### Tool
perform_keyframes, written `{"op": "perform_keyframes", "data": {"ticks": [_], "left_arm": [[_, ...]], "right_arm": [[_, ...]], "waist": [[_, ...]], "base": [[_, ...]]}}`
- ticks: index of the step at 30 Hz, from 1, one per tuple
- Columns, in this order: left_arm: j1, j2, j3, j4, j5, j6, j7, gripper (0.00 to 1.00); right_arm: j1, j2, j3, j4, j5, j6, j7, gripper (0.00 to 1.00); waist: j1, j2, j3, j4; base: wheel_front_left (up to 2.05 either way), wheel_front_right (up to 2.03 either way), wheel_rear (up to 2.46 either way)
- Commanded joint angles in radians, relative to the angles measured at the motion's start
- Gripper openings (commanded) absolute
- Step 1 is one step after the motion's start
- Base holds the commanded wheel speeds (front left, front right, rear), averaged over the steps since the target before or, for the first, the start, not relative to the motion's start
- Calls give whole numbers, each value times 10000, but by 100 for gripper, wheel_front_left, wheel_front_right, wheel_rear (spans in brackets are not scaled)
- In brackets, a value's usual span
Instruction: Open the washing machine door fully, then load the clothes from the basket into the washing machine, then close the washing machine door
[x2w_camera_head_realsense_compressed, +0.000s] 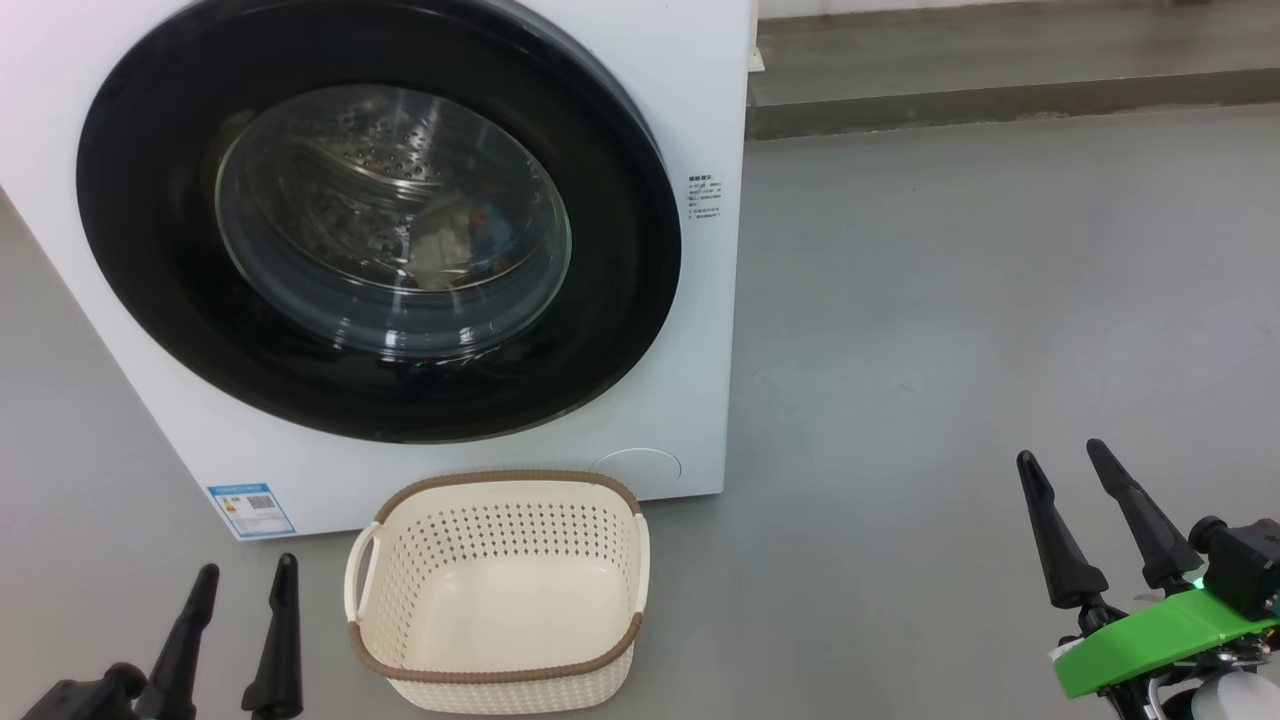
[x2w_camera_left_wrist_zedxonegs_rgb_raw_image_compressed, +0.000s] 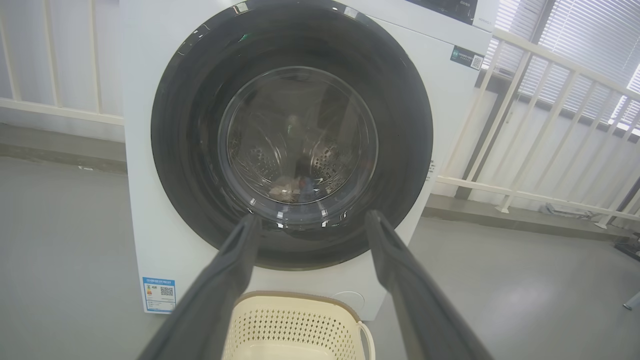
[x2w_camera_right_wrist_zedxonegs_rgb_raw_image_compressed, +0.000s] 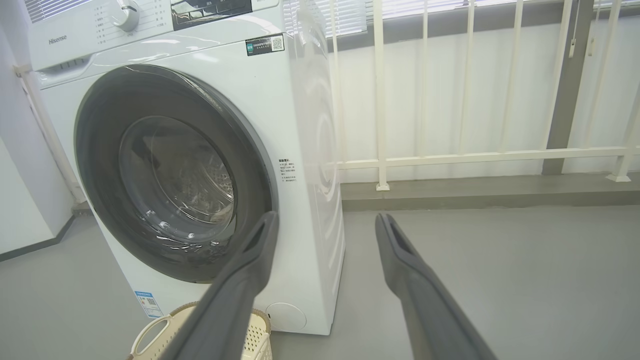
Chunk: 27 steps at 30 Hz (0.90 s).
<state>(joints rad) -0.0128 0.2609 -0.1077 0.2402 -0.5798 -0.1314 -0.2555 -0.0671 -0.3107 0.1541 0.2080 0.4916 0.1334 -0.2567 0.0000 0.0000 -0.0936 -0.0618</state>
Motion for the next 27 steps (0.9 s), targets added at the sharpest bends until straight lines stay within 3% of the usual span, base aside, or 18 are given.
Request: {"op": "perform_keyframes", "data": {"ticks": [1, 2, 3, 12, 27], "left_arm": [[-255, 153, 404, -138, -58, 8, -63, 100], [-249, 151, 387, -133, -92, 8, -63, 100], [0, -21, -1, 9, -57, 0, 3, 0], [127, -392, 4, 349, -592, 0, 210, 0], [-8, -594, 260, 319, -1737, 5, 616, 0]], "right_arm": [[-191, -143, 138, -184, -36, -27, -51, 100], [-193, -138, 139, -180, -37, -27, -51, 100], [0, 10, 3, 15, 2, 0, 0, 0], [240, 442, -53, 432, 598, 0, 205, 0], [159, 693, -360, 426, 1848, -3, 615, 0]], "waist": [[0, 0, 2, -1], [0, 0, 1, -3], [0, 0, 2, -3], [17, 0, 34, 29], [1, 0, 156, 99]], "base": [[0, 0, 0], [0, 0, 0], [0, 0, 0], [0, 0, 0], [0, 0, 0]]}}
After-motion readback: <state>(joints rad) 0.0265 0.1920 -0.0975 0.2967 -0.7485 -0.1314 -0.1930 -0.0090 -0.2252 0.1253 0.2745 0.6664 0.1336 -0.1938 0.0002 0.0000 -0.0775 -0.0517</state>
